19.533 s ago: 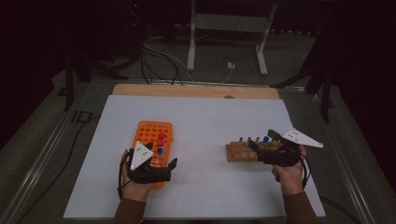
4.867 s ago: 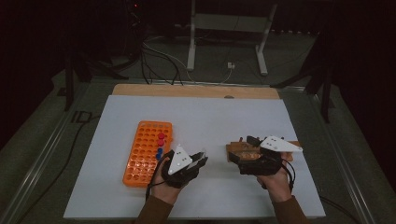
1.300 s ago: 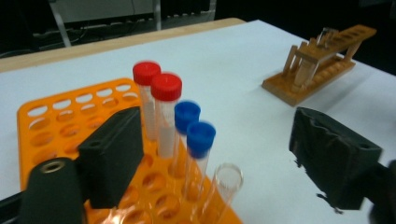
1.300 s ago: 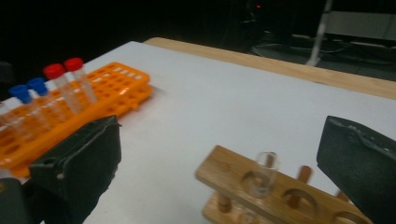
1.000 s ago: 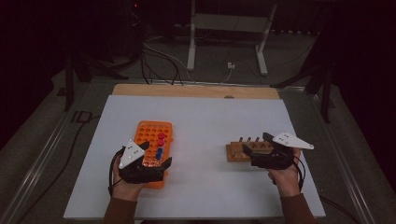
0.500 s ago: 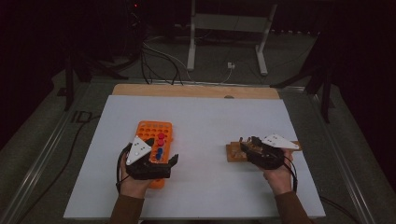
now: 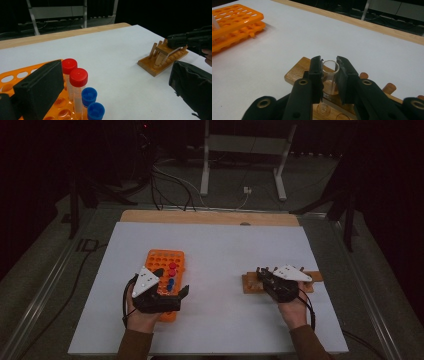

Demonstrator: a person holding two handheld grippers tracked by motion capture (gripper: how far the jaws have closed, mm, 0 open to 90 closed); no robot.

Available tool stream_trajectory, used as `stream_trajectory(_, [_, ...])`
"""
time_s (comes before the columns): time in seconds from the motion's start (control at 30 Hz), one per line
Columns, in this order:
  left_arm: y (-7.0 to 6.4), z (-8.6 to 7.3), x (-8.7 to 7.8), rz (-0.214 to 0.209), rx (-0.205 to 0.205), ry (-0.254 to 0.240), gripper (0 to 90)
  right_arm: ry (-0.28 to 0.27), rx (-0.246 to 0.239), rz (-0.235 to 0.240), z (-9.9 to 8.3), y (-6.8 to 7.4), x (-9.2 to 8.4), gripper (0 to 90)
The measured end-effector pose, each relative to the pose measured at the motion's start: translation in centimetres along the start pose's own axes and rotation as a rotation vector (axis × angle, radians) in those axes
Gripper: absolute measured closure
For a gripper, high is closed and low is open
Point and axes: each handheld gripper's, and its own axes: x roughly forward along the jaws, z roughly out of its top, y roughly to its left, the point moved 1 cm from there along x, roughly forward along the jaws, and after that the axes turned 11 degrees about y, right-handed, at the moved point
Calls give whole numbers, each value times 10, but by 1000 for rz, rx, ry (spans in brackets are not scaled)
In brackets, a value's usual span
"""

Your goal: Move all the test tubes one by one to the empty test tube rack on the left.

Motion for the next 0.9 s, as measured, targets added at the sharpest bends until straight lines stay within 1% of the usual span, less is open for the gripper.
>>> stream_trajectory(0.13, [0, -1, 0, 0, -5, -2, 5, -2, 2, 5, 1, -1, -2, 759])
stream_trajectory(0.37, [1, -1, 0, 0, -8, 0, 5, -45, 20, 13, 6, -6, -15, 759])
stream_trajectory(0.47, [1, -2, 0, 0, -13, 0, 5, -67, 35, 25, 9, -8, -22, 759])
stream_trajectory(0.67, [0, -2, 2, -5, -18, 6, 5, -109, 41, 32, 15, -10, -38, 759])
stream_trajectory(0.83, [-3, -1, 2, -10, -10, 5, 5, -151, 40, 32, 22, -9, -53, 759])
stream_trajectory(0.9, [-5, 0, 2, -15, -6, 4, 5, -167, 43, 40, 25, -8, -59, 759])
